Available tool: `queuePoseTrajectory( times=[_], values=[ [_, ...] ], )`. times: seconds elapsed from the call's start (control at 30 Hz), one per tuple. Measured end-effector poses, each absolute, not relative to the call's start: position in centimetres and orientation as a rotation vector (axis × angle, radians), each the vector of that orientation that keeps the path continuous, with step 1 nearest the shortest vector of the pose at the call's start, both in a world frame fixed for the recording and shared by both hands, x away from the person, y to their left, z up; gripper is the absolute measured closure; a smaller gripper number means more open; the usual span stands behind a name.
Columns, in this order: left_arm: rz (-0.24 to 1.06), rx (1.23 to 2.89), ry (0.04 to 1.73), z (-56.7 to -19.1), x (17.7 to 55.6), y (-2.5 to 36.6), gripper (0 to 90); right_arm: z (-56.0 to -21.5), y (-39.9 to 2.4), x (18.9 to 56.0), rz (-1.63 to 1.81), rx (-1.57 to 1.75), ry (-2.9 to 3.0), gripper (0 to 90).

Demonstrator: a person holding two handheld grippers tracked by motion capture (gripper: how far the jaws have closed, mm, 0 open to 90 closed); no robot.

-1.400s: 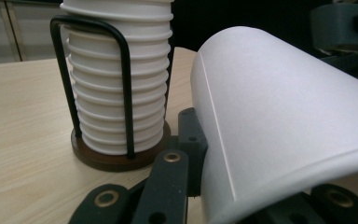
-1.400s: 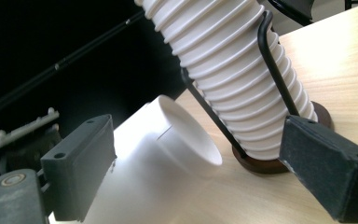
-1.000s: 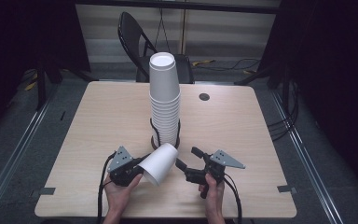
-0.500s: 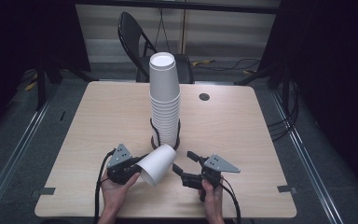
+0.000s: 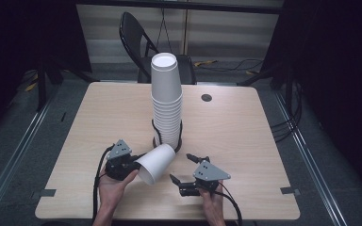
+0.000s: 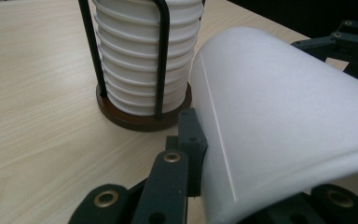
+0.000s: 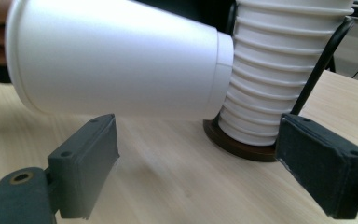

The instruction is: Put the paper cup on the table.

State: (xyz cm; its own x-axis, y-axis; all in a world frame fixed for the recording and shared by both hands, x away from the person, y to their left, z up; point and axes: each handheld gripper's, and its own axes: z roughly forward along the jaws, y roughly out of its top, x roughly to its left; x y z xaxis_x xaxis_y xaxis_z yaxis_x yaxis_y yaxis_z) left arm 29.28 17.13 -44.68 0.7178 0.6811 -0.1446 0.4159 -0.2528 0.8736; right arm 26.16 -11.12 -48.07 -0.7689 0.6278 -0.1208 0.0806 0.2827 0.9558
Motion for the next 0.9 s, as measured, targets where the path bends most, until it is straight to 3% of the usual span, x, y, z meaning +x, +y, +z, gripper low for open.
queuePoseTrajectory(
  times=[0.9],
  values=[
    [0.216, 2.152, 0.794, -42.3, 30.9, 15.0, 87.0, -48.0, -8.2, 24.3, 1.077, 0.185, 2.047, 13.3]
  ],
)
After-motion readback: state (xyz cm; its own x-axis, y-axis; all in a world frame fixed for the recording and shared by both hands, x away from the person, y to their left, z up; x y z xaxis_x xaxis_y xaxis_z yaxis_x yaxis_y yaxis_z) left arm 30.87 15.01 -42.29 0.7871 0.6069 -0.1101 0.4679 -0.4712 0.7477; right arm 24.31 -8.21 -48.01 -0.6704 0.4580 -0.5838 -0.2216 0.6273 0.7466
